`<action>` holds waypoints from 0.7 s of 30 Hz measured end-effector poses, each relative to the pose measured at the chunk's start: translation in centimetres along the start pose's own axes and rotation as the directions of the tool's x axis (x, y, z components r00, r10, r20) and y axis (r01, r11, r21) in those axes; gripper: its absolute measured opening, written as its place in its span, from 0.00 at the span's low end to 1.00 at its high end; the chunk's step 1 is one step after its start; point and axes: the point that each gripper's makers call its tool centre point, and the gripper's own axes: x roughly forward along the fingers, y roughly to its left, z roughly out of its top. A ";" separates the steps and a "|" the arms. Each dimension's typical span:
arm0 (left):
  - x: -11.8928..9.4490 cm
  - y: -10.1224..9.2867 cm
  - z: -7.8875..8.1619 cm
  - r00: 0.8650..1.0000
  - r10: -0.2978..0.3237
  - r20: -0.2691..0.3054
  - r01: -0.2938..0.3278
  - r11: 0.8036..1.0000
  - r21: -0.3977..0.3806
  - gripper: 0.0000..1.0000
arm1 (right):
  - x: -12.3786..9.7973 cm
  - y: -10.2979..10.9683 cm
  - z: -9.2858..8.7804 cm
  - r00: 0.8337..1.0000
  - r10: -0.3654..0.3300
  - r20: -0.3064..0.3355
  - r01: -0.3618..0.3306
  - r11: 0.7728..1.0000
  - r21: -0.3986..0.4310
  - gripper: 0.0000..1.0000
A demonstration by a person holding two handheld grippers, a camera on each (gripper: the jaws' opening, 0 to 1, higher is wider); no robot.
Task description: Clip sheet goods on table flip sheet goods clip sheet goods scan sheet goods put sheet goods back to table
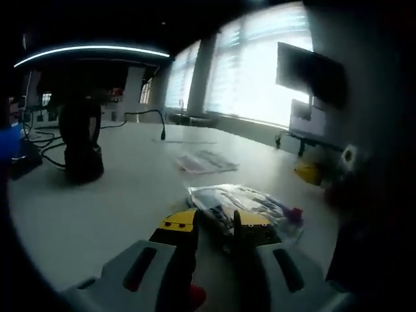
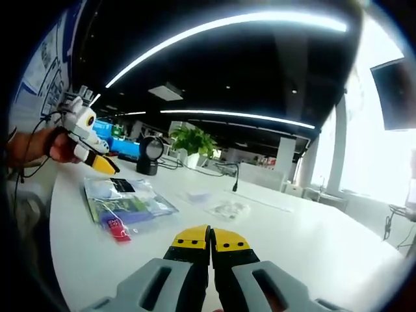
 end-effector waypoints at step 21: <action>1.3 1.2 -1.0 0.963 -0.174 -0.206 0.079 0.912 -0.401 0.14 | -0.1 0.1 0.0 1.000 -0.004 -0.004 0.004 1.000 0.000 0.00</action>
